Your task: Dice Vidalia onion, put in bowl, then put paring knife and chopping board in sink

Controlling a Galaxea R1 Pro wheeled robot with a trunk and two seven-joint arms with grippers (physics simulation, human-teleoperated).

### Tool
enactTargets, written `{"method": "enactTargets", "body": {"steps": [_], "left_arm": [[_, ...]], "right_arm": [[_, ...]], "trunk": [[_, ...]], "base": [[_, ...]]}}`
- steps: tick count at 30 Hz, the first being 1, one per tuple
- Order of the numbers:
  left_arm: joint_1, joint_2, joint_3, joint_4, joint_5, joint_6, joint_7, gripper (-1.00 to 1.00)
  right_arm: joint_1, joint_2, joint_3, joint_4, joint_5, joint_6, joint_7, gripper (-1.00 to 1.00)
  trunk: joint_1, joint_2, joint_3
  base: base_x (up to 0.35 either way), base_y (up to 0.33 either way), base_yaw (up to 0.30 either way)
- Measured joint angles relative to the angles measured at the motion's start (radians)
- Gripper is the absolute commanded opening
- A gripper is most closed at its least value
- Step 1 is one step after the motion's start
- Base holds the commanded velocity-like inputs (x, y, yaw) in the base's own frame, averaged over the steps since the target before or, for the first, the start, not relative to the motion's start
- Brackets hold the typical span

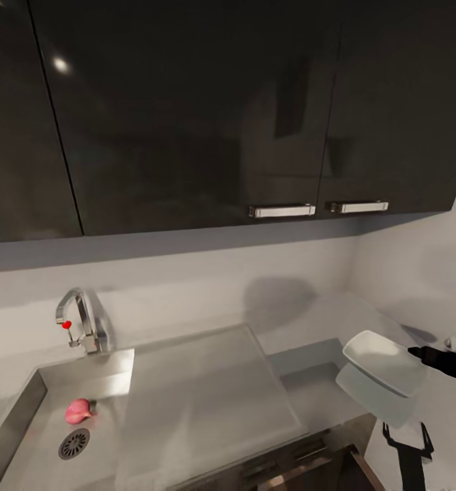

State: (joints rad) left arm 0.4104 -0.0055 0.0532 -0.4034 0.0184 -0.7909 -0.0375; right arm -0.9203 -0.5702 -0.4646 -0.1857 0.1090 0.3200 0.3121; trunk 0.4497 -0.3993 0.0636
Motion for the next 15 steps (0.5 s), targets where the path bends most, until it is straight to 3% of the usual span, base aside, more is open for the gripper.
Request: {"method": "enactTargets", "body": {"steps": [15], "left_arm": [[0.0, 0.0, 0.0, 0.007, 0.0, 0.0, 0.0, 1.0]], "right_arm": [[0.0, -0.023, -0.006, 0.004, -0.019, 0.0, 0.035, 1.0]], "trunk": [[0.0, 0.0, -0.024]], "base": [[0.0, 0.0, 0.0]]}}
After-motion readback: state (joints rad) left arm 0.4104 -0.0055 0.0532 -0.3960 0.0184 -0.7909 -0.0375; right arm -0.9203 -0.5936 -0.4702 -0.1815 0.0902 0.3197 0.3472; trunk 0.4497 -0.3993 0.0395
